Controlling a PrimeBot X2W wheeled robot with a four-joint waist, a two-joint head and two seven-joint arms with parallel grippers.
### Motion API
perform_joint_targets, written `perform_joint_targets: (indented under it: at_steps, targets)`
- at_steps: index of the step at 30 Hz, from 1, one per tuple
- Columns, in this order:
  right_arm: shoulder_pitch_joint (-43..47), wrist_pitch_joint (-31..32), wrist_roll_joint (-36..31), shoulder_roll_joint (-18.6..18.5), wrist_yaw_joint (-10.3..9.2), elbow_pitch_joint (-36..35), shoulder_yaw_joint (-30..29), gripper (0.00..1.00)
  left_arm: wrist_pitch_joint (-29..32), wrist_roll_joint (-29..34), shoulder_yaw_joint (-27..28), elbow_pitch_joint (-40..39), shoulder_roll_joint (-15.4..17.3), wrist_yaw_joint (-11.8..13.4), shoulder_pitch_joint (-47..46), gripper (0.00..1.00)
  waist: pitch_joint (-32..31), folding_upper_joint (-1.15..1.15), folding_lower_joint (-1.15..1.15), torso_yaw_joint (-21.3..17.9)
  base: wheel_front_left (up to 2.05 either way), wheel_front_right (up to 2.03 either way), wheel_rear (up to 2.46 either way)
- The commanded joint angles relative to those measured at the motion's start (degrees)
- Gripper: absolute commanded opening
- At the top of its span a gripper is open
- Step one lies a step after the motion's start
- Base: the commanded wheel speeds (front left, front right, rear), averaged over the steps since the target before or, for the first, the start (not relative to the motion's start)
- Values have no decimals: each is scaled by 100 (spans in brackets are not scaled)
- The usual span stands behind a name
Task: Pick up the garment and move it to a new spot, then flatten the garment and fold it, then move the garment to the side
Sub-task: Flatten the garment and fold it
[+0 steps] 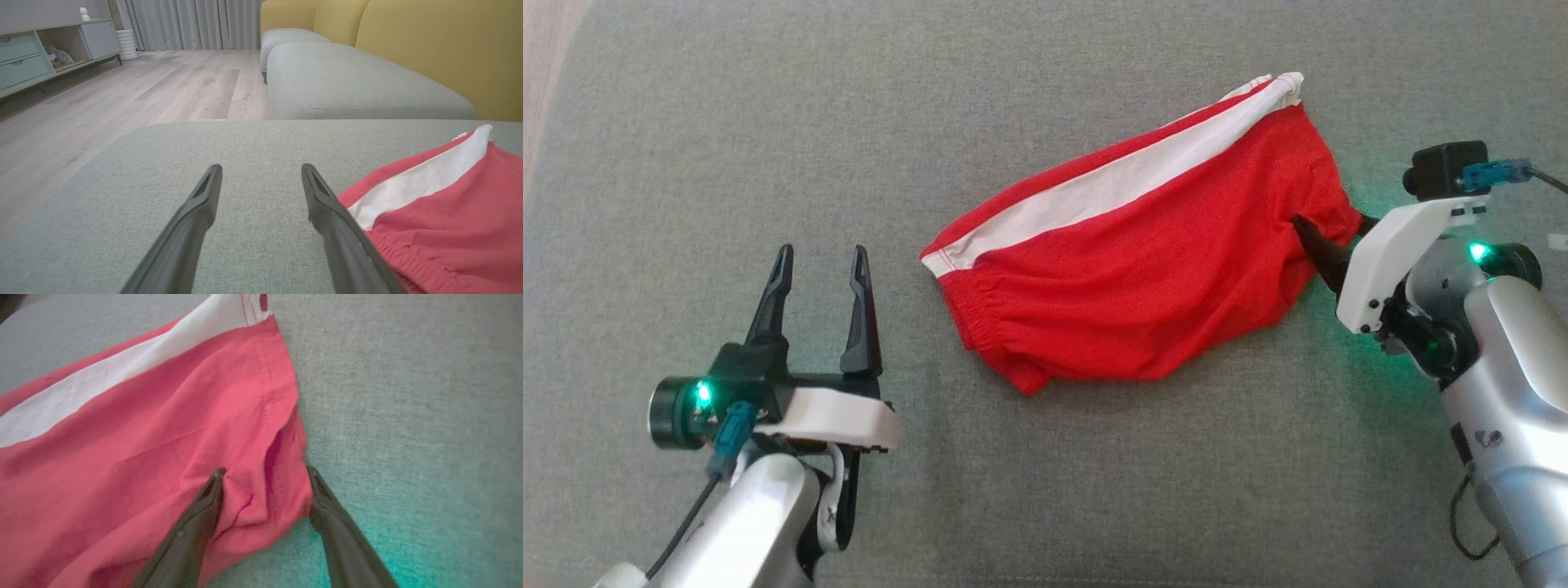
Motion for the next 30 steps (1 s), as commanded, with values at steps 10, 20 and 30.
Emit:
perform_joint_targets:
  at_steps: [10, 20, 30]
  targets:
    - [780, -396, 240, 46, -4, -880, -139, 0, -265, -121, 394, -137, 148, 88, 49, 100, -236, 0, 0, -175, 0, 0, 0]
    - [2594, -627, 11, 363, -4, -2029, -1450, 0, -222, -229, 410, -185, 236, 102, 283, 100, -555, 0, 0, -408, 0, 0, 0]
    - [2761, -326, -345, 643, -4, -2876, -1785, 0, -140, -236, 354, -253, 268, 123, 296, 100, -618, 0, 0, -454, 0, 0, 0]
